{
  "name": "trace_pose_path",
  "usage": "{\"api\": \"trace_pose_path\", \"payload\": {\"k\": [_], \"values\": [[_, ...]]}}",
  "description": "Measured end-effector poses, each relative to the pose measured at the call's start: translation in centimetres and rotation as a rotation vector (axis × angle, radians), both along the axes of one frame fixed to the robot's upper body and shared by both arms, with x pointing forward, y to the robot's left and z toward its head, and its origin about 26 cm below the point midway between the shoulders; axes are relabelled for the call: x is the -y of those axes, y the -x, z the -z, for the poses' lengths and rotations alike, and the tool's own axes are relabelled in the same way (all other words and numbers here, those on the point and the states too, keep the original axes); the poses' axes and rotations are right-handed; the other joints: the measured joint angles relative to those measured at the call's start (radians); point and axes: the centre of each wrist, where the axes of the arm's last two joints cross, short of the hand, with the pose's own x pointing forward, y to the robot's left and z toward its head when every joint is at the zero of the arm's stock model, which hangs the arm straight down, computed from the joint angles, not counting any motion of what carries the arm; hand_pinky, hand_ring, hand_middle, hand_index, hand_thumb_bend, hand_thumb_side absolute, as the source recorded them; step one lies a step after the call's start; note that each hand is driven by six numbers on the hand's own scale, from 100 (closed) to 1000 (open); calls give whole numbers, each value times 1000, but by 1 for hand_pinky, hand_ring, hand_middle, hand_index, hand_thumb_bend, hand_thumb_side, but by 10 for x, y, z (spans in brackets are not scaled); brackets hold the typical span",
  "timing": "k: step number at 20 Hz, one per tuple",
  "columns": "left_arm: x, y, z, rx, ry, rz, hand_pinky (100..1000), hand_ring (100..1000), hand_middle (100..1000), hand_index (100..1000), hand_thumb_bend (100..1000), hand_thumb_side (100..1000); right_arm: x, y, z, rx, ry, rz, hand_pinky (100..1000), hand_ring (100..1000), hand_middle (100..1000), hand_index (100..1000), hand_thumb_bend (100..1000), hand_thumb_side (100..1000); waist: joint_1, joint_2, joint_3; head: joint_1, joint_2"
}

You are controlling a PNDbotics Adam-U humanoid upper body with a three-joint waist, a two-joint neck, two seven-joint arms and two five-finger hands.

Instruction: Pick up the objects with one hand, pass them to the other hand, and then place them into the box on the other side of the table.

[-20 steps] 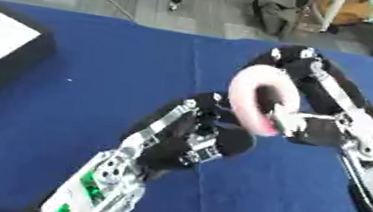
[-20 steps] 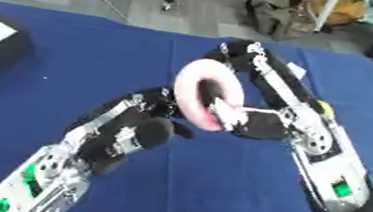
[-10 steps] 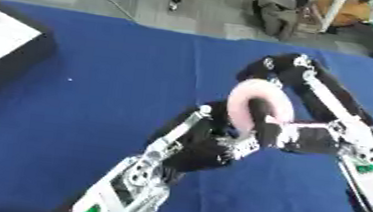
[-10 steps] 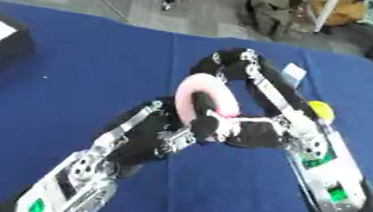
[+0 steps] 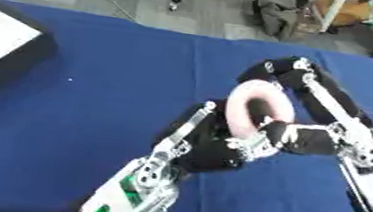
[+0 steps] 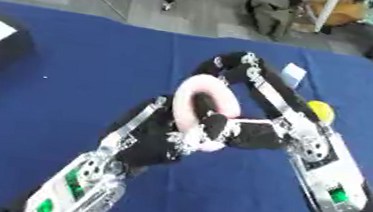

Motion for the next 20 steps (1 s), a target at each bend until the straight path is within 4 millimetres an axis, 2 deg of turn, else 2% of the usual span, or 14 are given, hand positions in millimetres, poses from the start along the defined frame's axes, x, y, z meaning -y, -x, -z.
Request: {"api": "trace_pose_path", "payload": {"k": [6,13,20], "values": [[2,1,0,-19,17,7,633,622,543,285,100,186,0,0,1,2,8,-15,739,697,512,278,100,459,0,0,-1,1,0],[2,2,-1,-33,23,14,633,622,542,289,100,175,-1,1,2,24,22,-75,740,705,526,324,100,469,2,0,-2,3,0],[1,4,-4,-25,34,30,637,627,547,292,100,187,-1,2,5,-40,-10,-96,738,710,528,323,100,470,3,0,-6,4,0]]}}
